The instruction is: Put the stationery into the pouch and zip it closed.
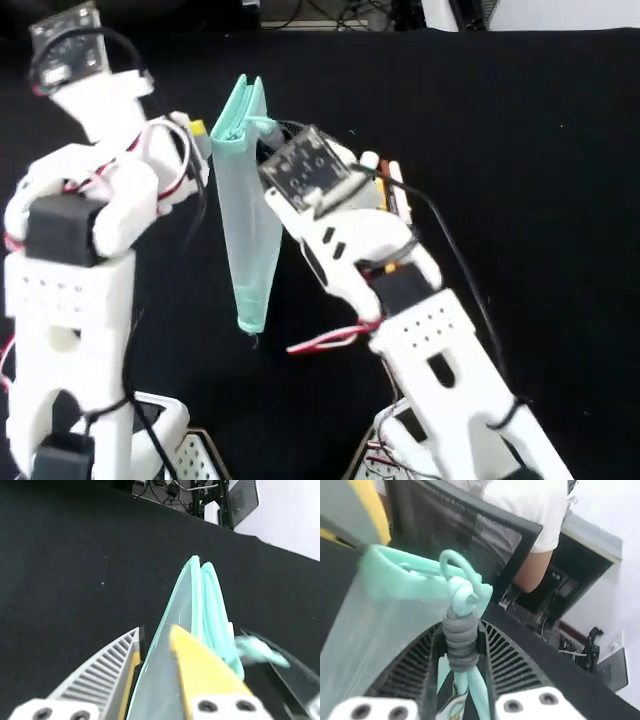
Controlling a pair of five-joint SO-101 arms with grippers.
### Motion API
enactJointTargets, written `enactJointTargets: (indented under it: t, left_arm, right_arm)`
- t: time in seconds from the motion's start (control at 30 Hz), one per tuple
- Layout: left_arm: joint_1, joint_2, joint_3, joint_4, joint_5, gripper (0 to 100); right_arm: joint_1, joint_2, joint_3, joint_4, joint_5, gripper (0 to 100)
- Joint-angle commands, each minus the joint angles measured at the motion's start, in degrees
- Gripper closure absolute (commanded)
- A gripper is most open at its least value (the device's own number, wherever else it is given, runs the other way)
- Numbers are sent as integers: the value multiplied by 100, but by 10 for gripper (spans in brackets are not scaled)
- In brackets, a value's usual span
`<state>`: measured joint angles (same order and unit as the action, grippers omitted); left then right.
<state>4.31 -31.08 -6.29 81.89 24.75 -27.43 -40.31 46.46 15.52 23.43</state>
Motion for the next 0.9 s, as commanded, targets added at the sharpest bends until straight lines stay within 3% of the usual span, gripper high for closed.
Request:
enactJointTargets:
  t: [0.0,0.17,0.3,0.57,0.73,0.87]
  left_arm:
    - [57,-563,-444,255,-35,767]
    - [110,-1152,-374,782,-35,758]
    - [110,-1187,338,686,-62,758]
    - [532,-1240,2422,-809,-70,756]
    - [462,-1248,3389,-1697,-97,754]
    - [4,-1248,3714,-1943,-404,755]
  right_arm:
    - [97,426,-523,-193,-53,986]
    - [105,699,-796,-193,-53,986]
    - [105,708,-1007,-149,-62,986]
    - [105,708,-1033,97,-26,986]
    - [176,699,-1033,431,-18,986]
    - [571,514,-980,712,-18,986]
